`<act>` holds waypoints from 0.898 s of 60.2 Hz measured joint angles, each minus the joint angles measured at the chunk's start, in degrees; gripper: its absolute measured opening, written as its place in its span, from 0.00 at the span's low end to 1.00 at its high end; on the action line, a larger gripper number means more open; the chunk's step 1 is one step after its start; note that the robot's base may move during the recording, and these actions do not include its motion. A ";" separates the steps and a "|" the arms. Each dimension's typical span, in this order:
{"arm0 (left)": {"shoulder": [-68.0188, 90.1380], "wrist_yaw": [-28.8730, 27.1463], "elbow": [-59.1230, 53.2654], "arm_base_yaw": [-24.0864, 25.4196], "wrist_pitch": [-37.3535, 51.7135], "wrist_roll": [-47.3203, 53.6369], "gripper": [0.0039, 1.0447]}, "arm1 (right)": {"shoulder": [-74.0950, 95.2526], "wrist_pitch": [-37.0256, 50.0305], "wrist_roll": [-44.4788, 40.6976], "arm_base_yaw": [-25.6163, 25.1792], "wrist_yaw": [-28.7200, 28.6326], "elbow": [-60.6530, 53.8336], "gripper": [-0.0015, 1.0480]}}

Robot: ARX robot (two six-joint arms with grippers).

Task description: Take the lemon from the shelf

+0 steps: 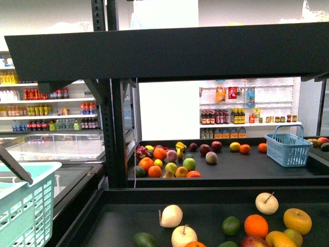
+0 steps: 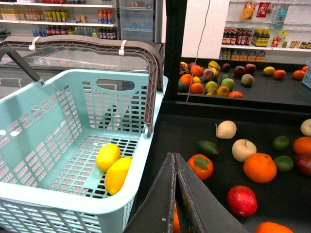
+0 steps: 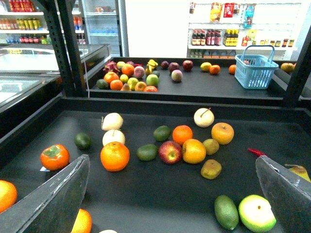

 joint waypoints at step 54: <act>-8.22 0.00 -9.79 0.00 2.27 0.04 0.14 | 0.00 0.00 0.00 0.00 -0.02 0.00 0.98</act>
